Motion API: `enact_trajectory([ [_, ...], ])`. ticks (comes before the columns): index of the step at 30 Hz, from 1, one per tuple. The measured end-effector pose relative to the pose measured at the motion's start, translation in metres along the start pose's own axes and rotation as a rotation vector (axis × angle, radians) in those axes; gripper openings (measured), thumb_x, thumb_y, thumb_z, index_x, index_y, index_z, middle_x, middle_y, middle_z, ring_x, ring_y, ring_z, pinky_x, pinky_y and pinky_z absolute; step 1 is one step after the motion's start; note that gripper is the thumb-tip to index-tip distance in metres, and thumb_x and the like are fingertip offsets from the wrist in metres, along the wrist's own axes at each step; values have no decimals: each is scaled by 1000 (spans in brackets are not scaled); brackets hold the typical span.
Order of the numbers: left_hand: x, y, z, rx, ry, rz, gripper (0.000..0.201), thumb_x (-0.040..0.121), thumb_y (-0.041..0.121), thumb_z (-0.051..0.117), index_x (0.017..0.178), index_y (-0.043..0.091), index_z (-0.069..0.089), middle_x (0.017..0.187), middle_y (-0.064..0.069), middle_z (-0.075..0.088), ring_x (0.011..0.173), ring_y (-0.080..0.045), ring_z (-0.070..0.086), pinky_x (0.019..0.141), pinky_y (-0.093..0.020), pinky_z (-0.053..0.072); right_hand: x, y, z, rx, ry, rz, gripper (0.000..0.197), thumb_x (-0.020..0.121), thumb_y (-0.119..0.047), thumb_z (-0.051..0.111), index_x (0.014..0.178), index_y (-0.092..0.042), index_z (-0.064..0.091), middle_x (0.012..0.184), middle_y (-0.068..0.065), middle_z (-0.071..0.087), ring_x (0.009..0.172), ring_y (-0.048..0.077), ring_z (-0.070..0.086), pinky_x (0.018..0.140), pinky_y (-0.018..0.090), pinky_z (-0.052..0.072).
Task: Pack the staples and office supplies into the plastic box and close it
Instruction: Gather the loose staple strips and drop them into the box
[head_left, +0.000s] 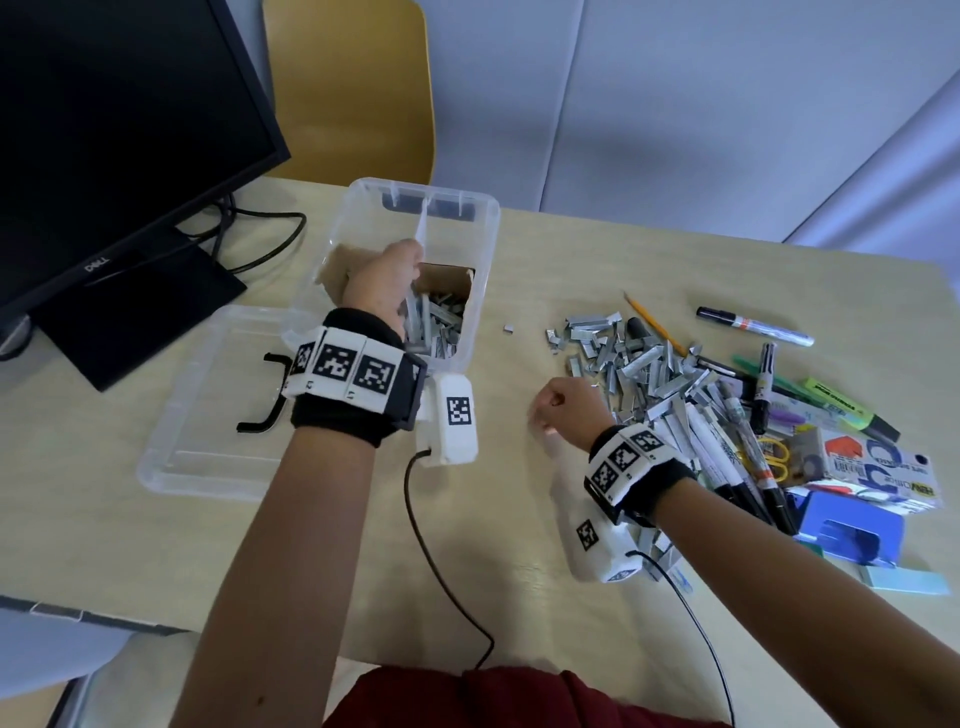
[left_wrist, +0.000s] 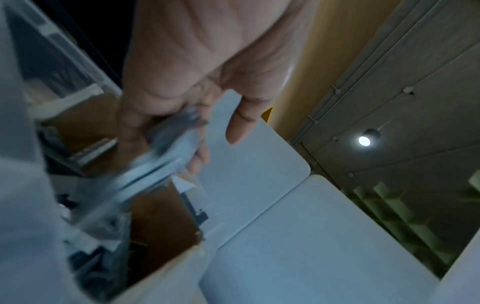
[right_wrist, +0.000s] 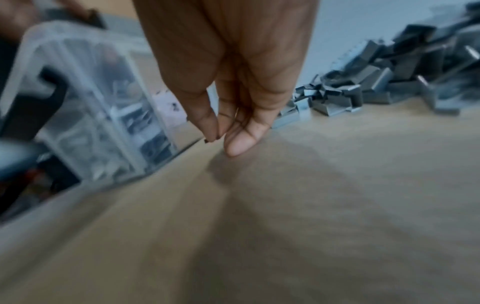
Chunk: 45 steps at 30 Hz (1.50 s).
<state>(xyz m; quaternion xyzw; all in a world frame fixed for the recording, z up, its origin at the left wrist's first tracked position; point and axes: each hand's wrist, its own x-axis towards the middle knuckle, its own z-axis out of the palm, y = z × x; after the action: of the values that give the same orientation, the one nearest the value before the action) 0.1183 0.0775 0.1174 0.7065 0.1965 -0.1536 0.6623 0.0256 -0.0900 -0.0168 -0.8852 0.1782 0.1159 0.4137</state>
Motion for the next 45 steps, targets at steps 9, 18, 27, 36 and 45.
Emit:
enact_trajectory([
  [9, -25, 4, 62, 258, -22, 544, 18, 92, 15, 49, 98, 8, 65, 93, 1, 64, 85, -12, 55, 77, -21, 41, 12, 14, -29, 171, 262, 43, 27, 81, 3, 47, 74, -12, 67, 69, 2, 66, 56, 19, 60, 62, 26, 53],
  [18, 27, -51, 134, 738, -131, 180, 28, 90, 6, 44, 117, -1, 49, 130, -16, 42, 119, -32, 43, 94, -36, 40, 12, 14, -56, 1211, 212, 395, 32, 82, 4, 24, 58, -5, 45, 51, 7, 50, 41, 15, 44, 34, 16, 31],
  [27, 71, -86, 141, 1134, -34, 55, 45, 92, 9, 50, 132, 1, 32, 146, -18, 20, 136, -35, 24, 107, -38, 28, 38, 11, -48, -330, 91, 158, 27, 88, -35, 51, 96, -9, 48, 91, 9, 58, 86, 27, 57, 70, 31, 44],
  [36, 76, -90, 138, 1133, -90, 170, 33, 91, 3, 51, 123, -6, 46, 131, -23, 42, 115, -36, 52, 90, -36, 45, 43, 0, -40, -863, 64, -30, 22, 95, -17, 34, 111, -5, 44, 98, 10, 65, 91, 29, 63, 62, 30, 38],
  [45, 59, -109, 129, -132, -276, -315, 23, 86, 3, 43, 65, 3, 52, 38, 1, 49, 40, -14, 41, 43, -20, 34, 39, 20, -72, 101, 85, 142, 38, 92, -16, 48, 58, -16, 31, 55, -1, 32, 45, 9, 31, 46, 20, 29],
])
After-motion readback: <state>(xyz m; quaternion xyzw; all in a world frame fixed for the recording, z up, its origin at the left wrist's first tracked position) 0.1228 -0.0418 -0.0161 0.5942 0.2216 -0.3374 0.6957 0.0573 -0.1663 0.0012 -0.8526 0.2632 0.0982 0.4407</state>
